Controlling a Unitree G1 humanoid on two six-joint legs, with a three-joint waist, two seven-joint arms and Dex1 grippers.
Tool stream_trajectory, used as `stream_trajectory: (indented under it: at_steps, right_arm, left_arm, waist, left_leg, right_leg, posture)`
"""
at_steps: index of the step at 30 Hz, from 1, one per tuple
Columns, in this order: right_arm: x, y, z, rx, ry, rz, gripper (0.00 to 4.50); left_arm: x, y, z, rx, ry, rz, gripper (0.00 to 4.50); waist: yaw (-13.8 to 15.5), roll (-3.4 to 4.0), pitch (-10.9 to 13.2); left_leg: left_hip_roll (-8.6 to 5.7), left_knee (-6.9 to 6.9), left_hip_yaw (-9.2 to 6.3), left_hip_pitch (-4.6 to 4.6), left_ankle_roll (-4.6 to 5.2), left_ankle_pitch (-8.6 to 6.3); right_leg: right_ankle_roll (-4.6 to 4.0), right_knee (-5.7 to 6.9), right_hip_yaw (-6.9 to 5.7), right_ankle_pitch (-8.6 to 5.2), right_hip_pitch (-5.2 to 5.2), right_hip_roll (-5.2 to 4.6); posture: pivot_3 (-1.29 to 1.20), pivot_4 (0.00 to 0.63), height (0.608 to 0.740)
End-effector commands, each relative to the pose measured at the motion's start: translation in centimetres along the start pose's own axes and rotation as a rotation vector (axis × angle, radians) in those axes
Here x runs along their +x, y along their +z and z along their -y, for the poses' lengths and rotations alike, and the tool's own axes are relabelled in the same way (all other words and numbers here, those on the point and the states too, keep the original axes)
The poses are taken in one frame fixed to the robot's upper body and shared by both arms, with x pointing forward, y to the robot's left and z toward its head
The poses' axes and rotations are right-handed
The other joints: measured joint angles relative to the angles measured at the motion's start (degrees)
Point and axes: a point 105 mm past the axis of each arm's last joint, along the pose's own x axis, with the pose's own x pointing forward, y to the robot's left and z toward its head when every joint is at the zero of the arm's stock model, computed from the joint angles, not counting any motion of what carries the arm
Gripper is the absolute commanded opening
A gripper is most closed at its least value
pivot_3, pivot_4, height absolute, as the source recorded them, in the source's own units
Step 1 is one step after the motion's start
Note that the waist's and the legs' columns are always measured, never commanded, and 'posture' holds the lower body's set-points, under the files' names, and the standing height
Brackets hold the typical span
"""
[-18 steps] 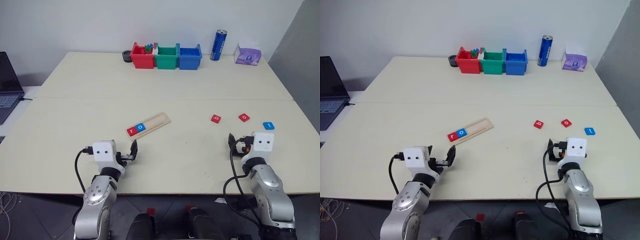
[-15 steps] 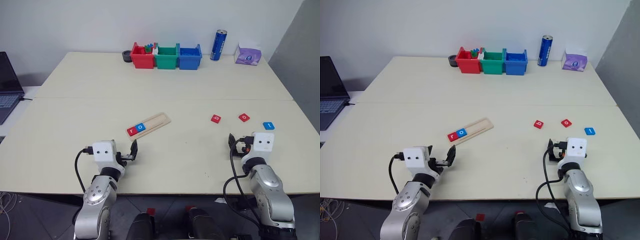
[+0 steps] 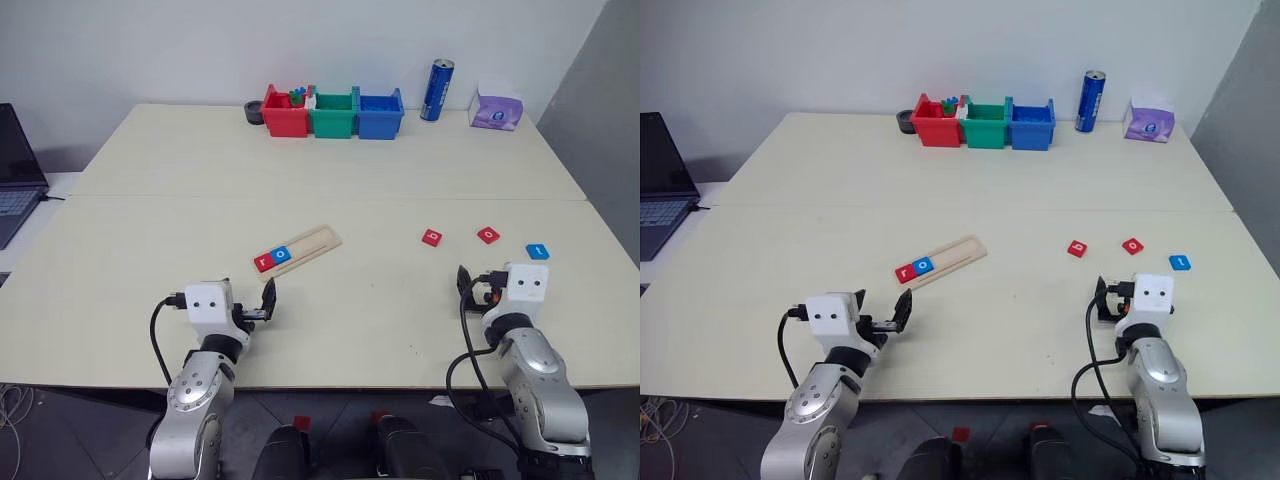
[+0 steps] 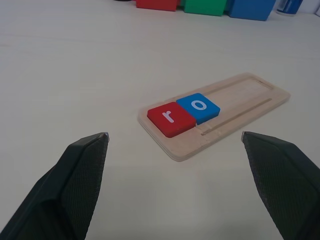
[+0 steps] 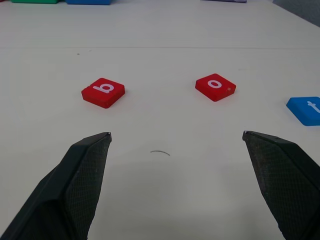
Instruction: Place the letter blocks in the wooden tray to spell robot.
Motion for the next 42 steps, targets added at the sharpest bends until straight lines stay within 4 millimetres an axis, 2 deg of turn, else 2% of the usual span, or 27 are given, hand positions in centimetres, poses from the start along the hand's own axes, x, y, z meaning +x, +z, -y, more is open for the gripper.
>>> stream_trajectory:
  at_steps: [1,7,10,13,15,18,21,24,32,38,42]
  right_arm:
    - [-0.1,2.4,-0.1,-0.007,-0.011,0.086,4.47]
    - [0.7,4.3,-1.2,-0.02,0.048,0.139,4.47]
    - [0.9,5.7,-2.9,-0.028,0.154,0.174,4.47]
    - [1.0,6.7,-5.3,-0.025,0.363,0.174,4.47]
    - [0.2,7.3,-7.2,-0.038,0.538,0.168,4.47]
    - [-1.3,7.8,-9.0,-0.066,0.812,0.131,4.47]
    - [-2.5,8.4,-9.6,-0.086,1.047,0.069,4.47]
    - [-3.0,9.2,-10.2,-0.091,1.162,0.038,4.47]
    - [-4.2,8.8,-11.5,-0.098,1.292,-0.002,4.47]
    - [-4.3,8.5,-11.7,-0.089,1.27,0.006,4.47]
    - [-4.5,8.5,-11.7,-0.082,1.245,0.013,4.47]
  left_arm:
    - [0.1,1.9,-0.4,0.0,-0.004,0.066,4.5]
    - [0.6,3.3,-1.0,0.022,-0.021,0.098,4.5]
    - [0.7,4.6,-1.2,0.03,-0.07,0.124,4.5]
    - [1.3,5.5,-0.8,0.066,-0.186,0.122,4.5]
    - [1.5,5.8,-1.1,0.079,-0.256,0.106,4.5]
    - [2.3,6.7,-1.7,0.117,-0.364,0.088,4.5]
    - [3.4,7.3,-2.4,0.175,-0.524,0.035,4.5]
    - [4.5,7.4,-3.6,0.244,-0.616,-0.02,4.5]
    - [7.1,5.2,-4.6,0.379,-0.808,-0.175,4.5]
    - [8.7,4.4,-3.5,0.405,-0.908,-0.215,4.5]
    - [9.5,4.5,-2.7,0.414,-0.95,-0.227,4.5]
  waist:
    - [0.0,0.0,0.0]
    - [-0.1,0.0,0.0]
    - [-0.1,-0.01,0.0]
    - [-0.1,-0.02,0.0]
    - [-0.1,-0.02,0.0]
    - [-0.1,-0.02,0.1]
    - [-0.1,-0.06,0.2]
    - [-0.1,-0.07,0.2]
    - [0.1,-0.08,0.2]
    - [0.2,-0.09,0.2]
    - [0.1,-0.09,0.2]
  left_leg:
    - [0.0,0.0,0.0,0.0,0.0,0.0]
    - [-0.01,0.0,0.0,0.0,0.0,0.0]
    - [0.0,-0.01,-0.01,0.0,0.0,0.0]
    - [0.01,-0.05,-0.04,-0.01,0.0,0.0]
    - [0.01,-0.04,-0.04,-0.01,0.0,0.0]
    - [0.01,-0.06,-0.04,-0.01,0.01,-0.01]
    - [-0.01,-0.06,-0.04,-0.01,0.01,-0.01]
    - [0.01,-0.07,-0.04,0.0,0.02,-0.01]
    - [0.01,-0.1,-0.03,-0.23,0.03,-0.02]
    - [0.0,0.03,-0.09,-0.96,0.03,-0.01]
    - [0.0,0.03,-0.1,-0.99,0.03,-0.02]
  right_leg:
    - [0.0,0.0,0.0,0.0,0.0,0.0]
    - [0.0,0.0,-0.02,0.0,0.0,0.0]
    - [-0.01,0.0,-0.03,0.0,-0.01,0.01]
    - [-0.02,0.0,-0.06,-0.01,-0.02,0.04]
    - [-0.02,0.0,-0.1,-0.01,-0.02,0.04]
    - [-0.05,-0.03,-0.15,-0.03,-0.02,0.04]
    - [-0.06,-0.04,-0.3,-0.03,-0.03,0.05]
    - [-0.07,-0.04,-0.33,-0.04,-0.04,0.09]
    - [-0.31,-0.1,-0.36,0.03,-0.2,0.06]
    - [-0.33,0.02,-0.43,0.07,-0.83,0.06]
    - [-0.34,0.02,-0.45,0.07,-0.86,0.06]
  posture:
    - [0.0,0.15,0.74]
    - [0.0,0.15,0.74]
    - [0.0,0.15,0.74]
    - [0.0,0.15,0.74]
    - [0.0,0.15,0.74]
    - [0.0,0.15,0.74]
    - [0.0,0.15,0.74]
    - [0.0,0.15,0.74]
    - [0.0,0.15,0.74]
    - [0.0,0.15,0.74]
    - [0.0,0.15,0.74]
